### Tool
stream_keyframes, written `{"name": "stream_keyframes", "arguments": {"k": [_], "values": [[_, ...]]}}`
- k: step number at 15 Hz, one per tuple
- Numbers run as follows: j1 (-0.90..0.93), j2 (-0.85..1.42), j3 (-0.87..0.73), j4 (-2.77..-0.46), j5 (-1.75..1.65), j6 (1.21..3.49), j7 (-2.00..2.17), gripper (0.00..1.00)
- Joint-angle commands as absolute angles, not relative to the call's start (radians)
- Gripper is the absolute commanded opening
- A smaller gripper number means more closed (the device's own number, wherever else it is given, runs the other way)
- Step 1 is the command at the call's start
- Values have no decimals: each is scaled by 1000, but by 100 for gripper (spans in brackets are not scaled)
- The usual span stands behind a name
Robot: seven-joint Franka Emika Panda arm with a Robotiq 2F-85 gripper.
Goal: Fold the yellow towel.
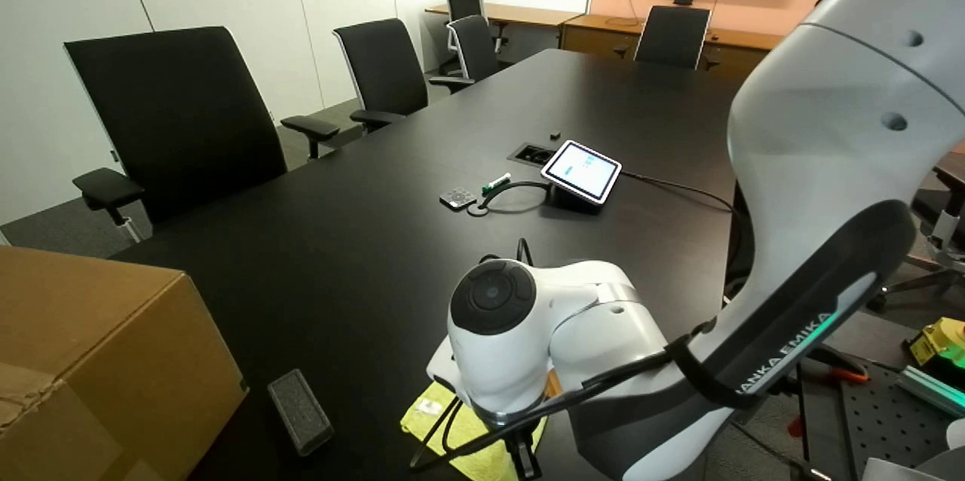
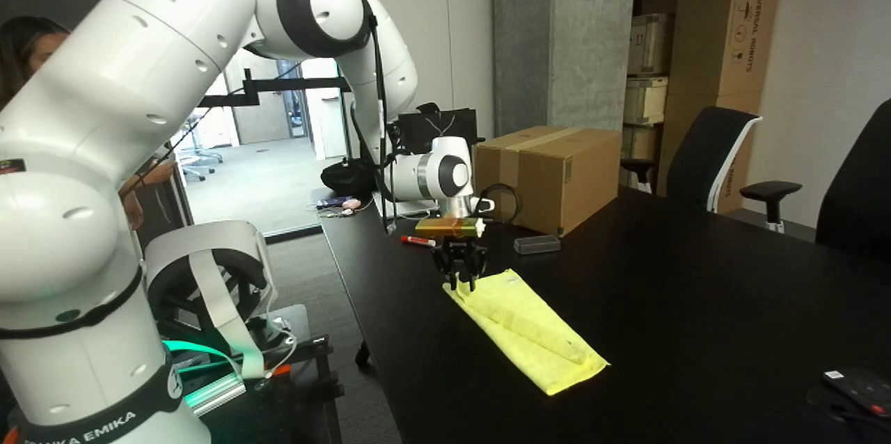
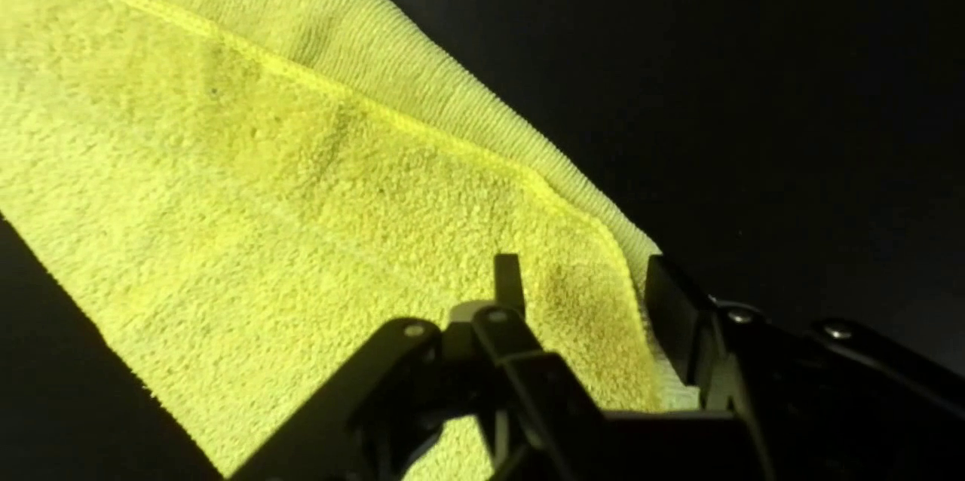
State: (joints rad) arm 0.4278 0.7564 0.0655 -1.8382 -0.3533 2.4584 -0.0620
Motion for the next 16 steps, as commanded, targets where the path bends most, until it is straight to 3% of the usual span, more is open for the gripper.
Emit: {"name": "stream_keyframes", "arguments": {"k": [1, 3, 5, 9, 16], "values": [[419, 740, 78, -1826, -375, 2428, -68, 25], [419, 742, 78, -1823, -374, 2430, -66, 6], [418, 740, 79, -1823, -372, 2428, -64, 1], [416, 738, 82, -1815, -367, 2426, -65, 4], [419, 728, 72, -1789, -371, 2438, -48, 1]]}}
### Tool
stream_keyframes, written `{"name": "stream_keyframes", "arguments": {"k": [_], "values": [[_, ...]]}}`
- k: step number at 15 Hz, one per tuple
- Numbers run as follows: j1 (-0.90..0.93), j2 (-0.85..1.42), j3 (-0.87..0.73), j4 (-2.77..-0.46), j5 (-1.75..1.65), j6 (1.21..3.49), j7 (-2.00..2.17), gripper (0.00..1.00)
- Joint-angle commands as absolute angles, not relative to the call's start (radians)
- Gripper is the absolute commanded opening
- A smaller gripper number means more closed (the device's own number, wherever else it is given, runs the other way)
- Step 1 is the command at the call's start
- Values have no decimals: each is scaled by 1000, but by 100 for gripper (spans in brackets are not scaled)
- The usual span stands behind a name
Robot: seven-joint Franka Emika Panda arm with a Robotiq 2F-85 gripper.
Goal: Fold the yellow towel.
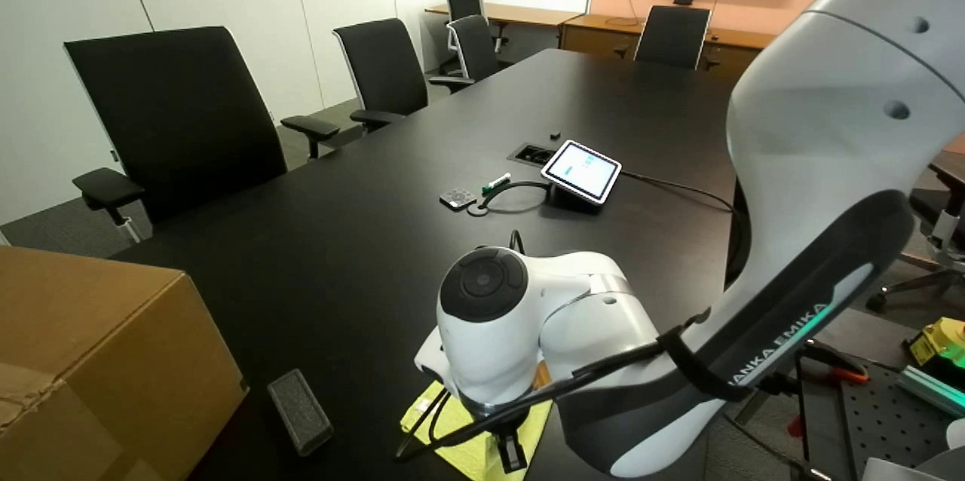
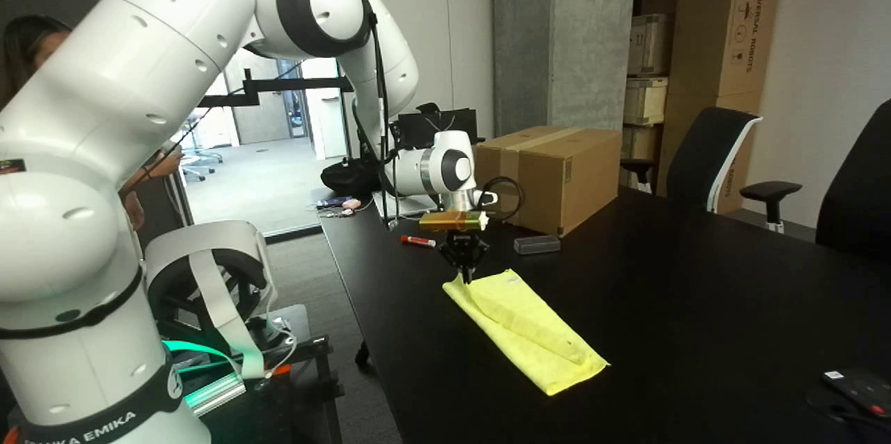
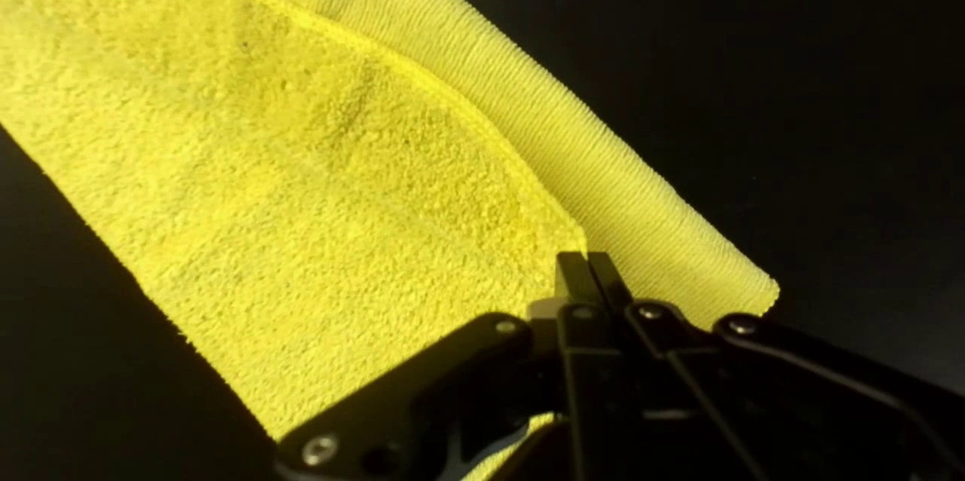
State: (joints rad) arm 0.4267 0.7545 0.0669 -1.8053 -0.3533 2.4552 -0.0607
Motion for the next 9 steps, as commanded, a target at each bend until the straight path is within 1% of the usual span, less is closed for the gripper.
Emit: {"name": "stream_keyframes", "arguments": {"k": [1, 9], "values": [[419, 727, 70, -1778, -373, 2438, -46, 1], [419, 748, 47, -1624, -378, 2414, -42, 1]]}}
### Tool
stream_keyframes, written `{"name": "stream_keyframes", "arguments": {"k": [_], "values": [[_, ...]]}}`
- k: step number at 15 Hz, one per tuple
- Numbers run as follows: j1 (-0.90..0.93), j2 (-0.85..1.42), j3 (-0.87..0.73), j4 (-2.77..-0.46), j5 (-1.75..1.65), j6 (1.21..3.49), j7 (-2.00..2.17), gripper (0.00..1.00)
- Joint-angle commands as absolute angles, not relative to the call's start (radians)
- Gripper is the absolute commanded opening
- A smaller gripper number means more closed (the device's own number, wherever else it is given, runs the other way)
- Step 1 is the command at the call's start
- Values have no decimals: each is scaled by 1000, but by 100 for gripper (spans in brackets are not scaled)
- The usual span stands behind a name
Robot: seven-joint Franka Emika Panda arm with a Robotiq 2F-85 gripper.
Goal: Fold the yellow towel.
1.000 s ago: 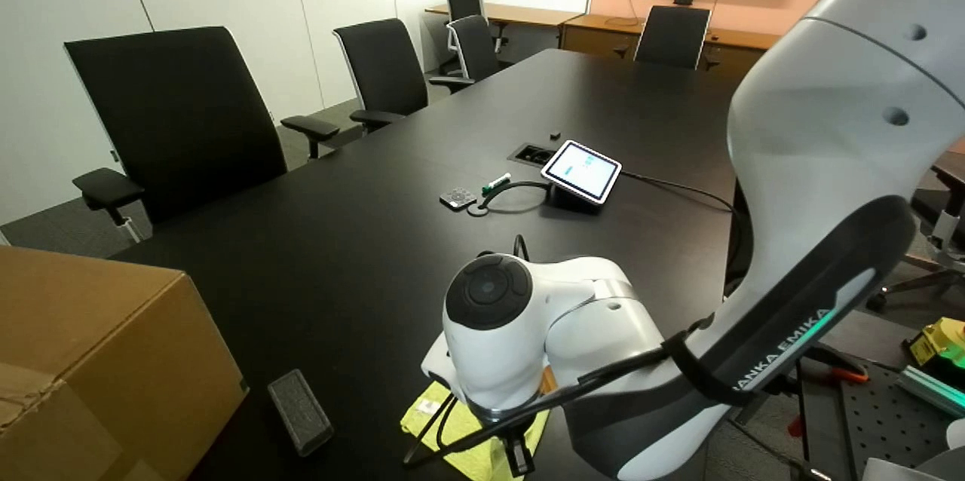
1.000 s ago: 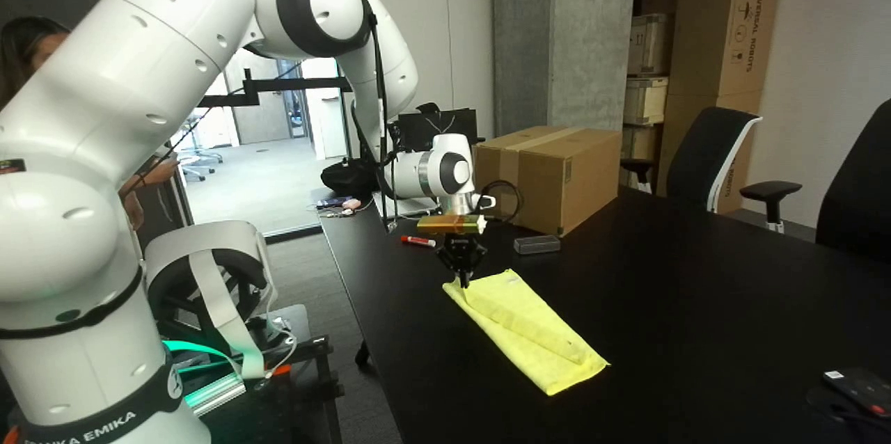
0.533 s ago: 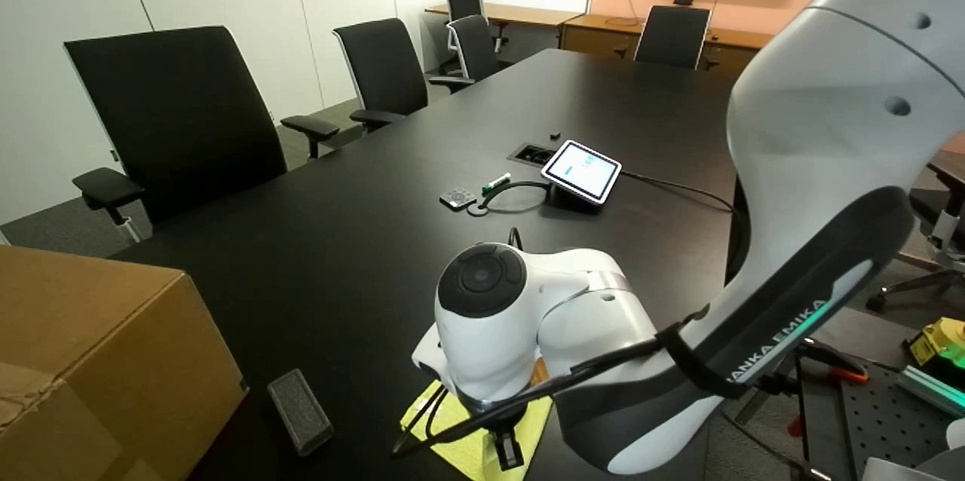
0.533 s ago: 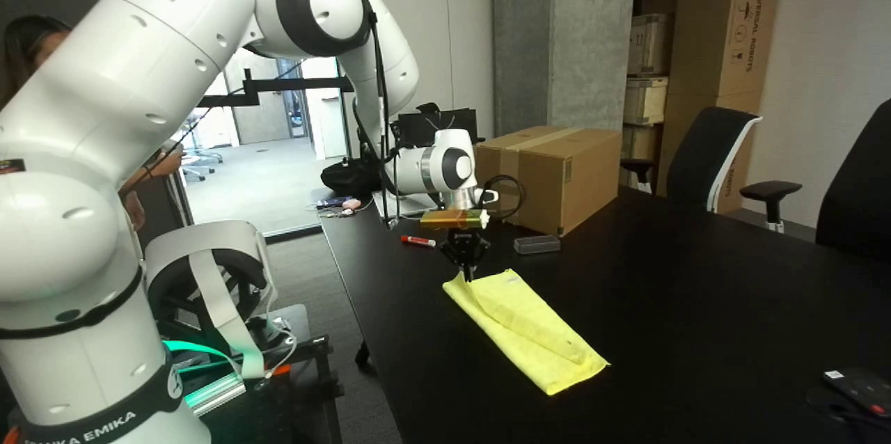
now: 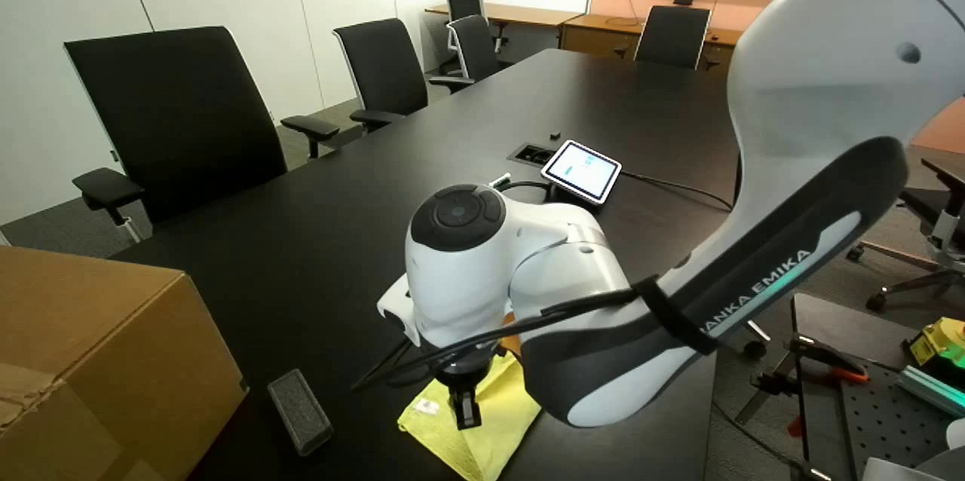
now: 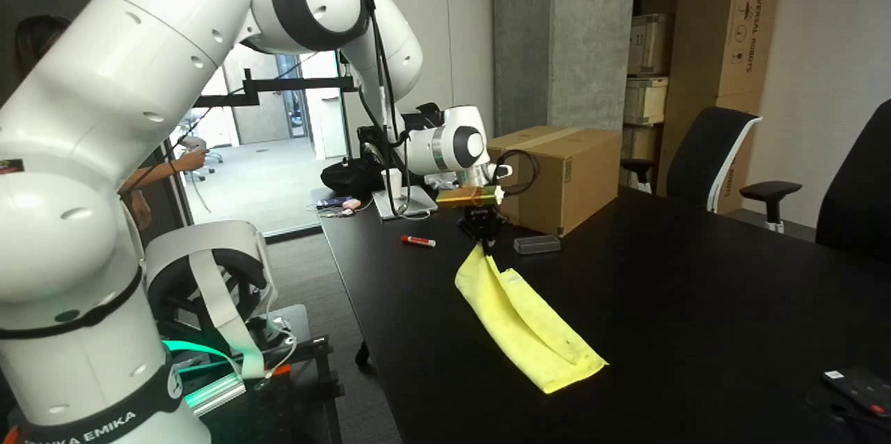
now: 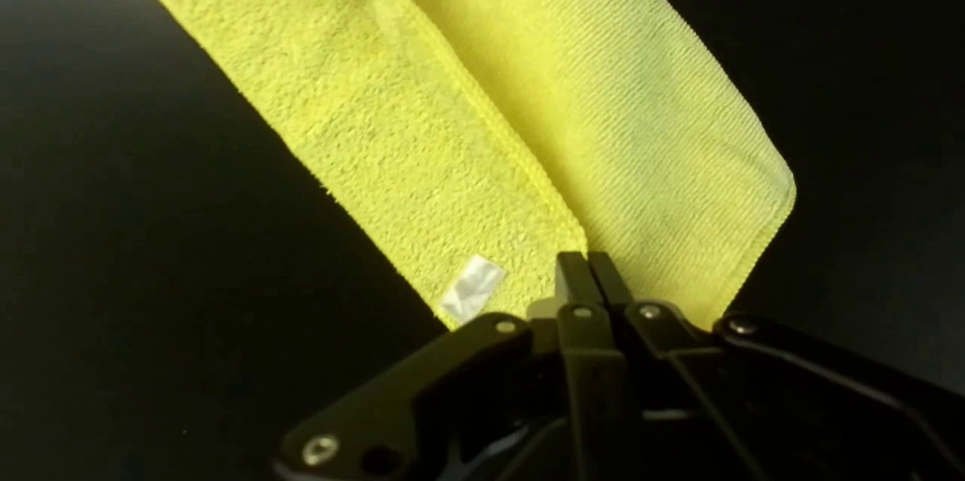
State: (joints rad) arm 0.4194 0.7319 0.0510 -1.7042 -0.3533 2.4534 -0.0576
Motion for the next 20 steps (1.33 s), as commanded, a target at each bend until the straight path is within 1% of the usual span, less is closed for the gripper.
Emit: {"name": "stream_keyframes", "arguments": {"k": [1, 7, 14, 18, 20], "values": [[421, 761, 42, -1592, -379, 2404, -40, 1], [429, 884, 19, -1401, -379, 2320, -24, 1], [431, 1066, -15, -1192, -366, 2334, 24, 1], [421, 1118, -16, -1107, -344, 2318, 36, 1], [418, 1127, -5, -1081, -331, 2313, 35, 3]]}}
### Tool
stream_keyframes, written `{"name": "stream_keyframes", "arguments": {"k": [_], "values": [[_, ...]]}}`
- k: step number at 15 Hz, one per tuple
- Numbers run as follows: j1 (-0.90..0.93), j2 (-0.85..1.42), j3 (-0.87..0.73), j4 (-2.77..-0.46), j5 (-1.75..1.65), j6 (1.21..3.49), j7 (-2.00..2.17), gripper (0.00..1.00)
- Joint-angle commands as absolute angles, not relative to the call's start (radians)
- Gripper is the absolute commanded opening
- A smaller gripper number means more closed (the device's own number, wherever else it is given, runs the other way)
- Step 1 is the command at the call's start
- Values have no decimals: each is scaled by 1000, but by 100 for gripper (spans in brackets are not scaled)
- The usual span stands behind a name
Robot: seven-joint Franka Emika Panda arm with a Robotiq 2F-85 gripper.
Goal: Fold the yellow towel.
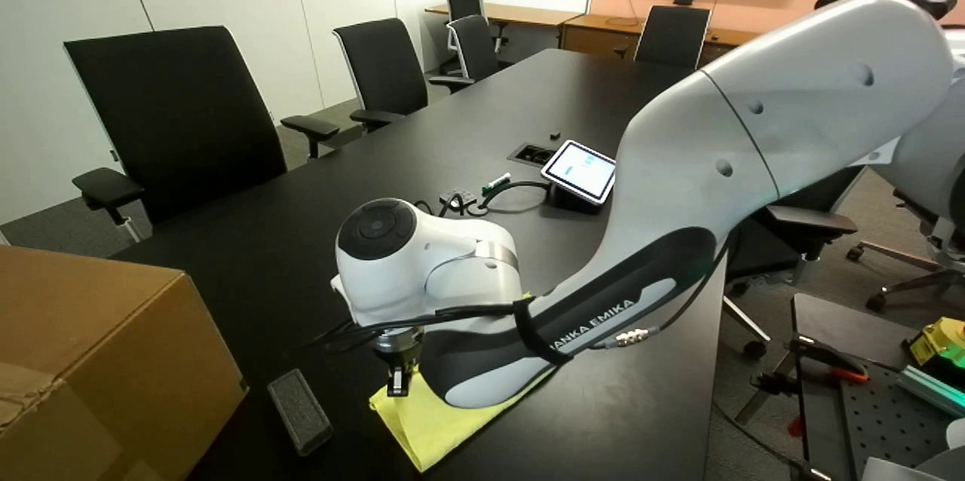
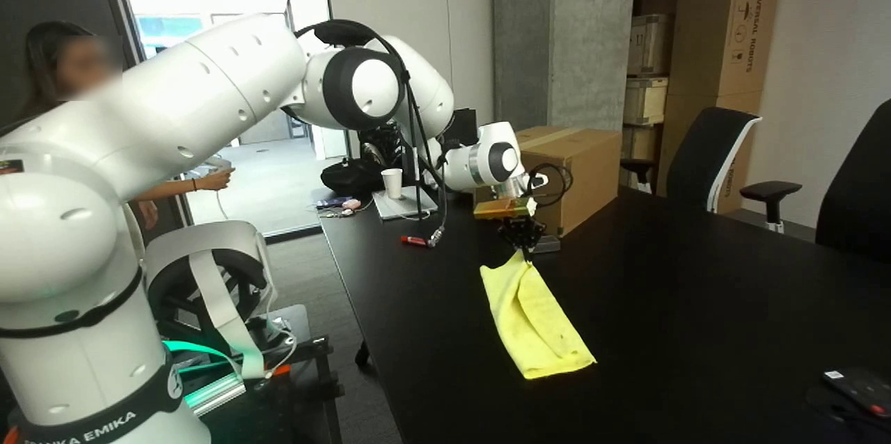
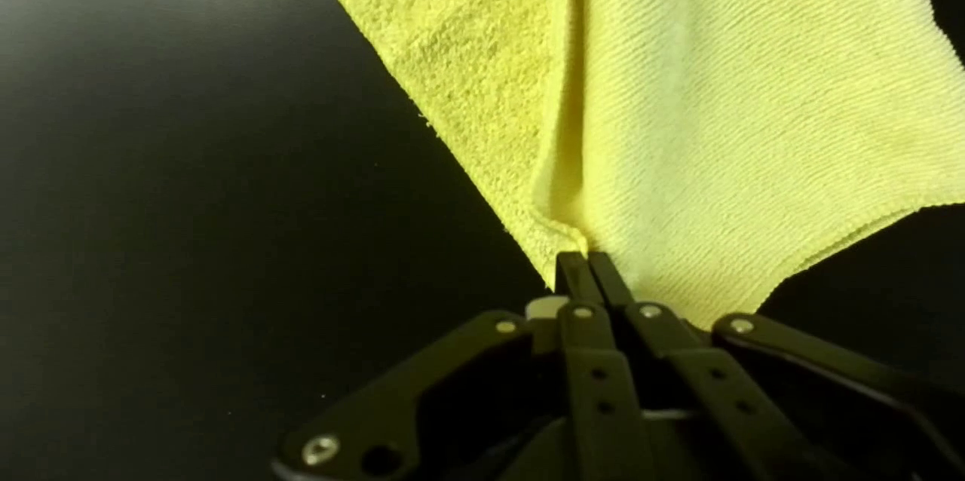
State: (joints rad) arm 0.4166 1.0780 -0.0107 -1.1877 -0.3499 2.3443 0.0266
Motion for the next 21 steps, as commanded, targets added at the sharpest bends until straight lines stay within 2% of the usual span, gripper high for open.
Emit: {"name": "stream_keyframes", "arguments": {"k": [1, 2, 4, 8, 12, 21], "values": [[415, 1127, 7, -1074, -318, 2310, 28, 29], [415, 1119, 17, -1078, -312, 2306, 14, 29], [416, 1106, 36, -1090, -301, 2307, 3, 40], [411, 1062, 33, -1133, -315, 2319, 45, 70], [387, 915, -6, -1291, -309, 2299, 159, 99], [364, 498, -19, -1702, -202, 2128, 512, 100]]}}
